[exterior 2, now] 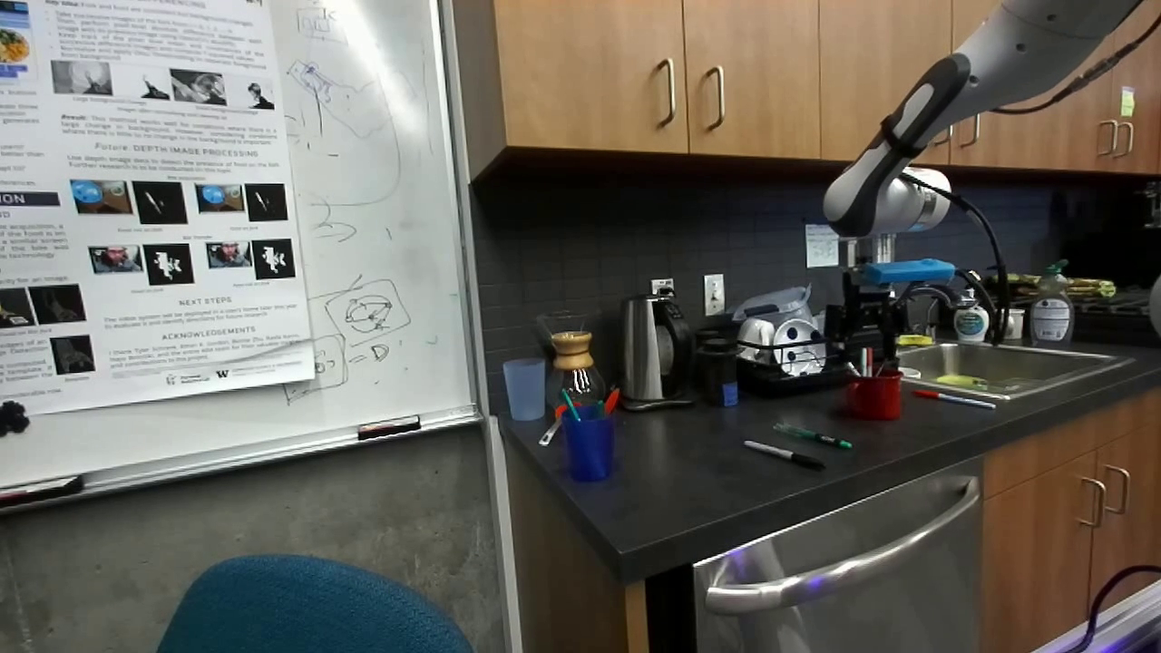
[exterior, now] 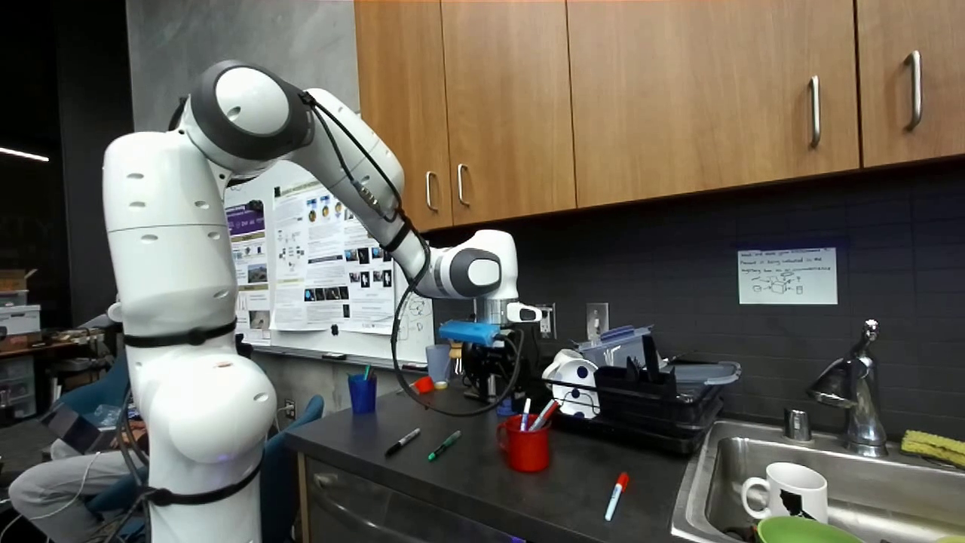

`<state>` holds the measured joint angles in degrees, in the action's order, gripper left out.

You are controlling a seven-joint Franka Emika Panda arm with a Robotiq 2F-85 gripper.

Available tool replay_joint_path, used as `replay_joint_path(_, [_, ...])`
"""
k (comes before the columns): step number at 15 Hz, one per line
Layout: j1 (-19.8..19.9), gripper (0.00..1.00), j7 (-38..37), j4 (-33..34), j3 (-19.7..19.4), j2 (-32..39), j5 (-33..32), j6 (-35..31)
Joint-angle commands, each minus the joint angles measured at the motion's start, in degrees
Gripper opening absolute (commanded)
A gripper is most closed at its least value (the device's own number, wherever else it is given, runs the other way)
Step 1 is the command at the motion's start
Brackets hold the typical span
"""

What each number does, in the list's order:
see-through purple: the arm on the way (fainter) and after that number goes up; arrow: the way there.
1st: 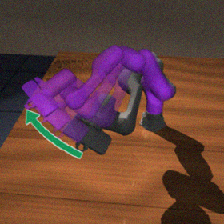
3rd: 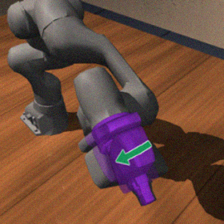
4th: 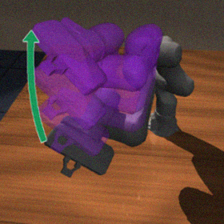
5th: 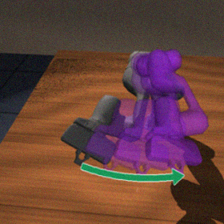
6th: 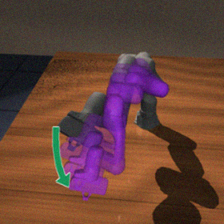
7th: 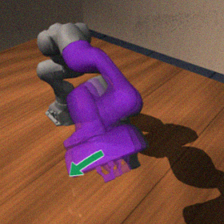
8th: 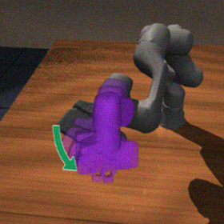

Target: Remove one marker from the red cup

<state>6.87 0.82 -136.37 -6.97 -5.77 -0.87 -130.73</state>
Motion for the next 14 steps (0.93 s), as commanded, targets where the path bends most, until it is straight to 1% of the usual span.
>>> replay_joint_path(1, [0.17, 1.00, 0.84, 3.64, -0.27, 3.47, 0.01, 0.13])
replay_joint_path(9, [0.27, 1.00, 1.45, 7.96, -0.40, 8.12, 0.75, 0.35])
replay_joint_path(10, [0.29, 0.75, 1.46, 8.30, -0.40, 8.46, 0.74, 0.30])
replay_joint_path(11, [0.33, 0.74, 1.55, 8.57, -0.42, 8.73, 0.80, 0.28])
replay_joint_path(14, [0.42, 0.54, 1.56, 9.06, -0.44, 9.20, 0.79, 0.30])
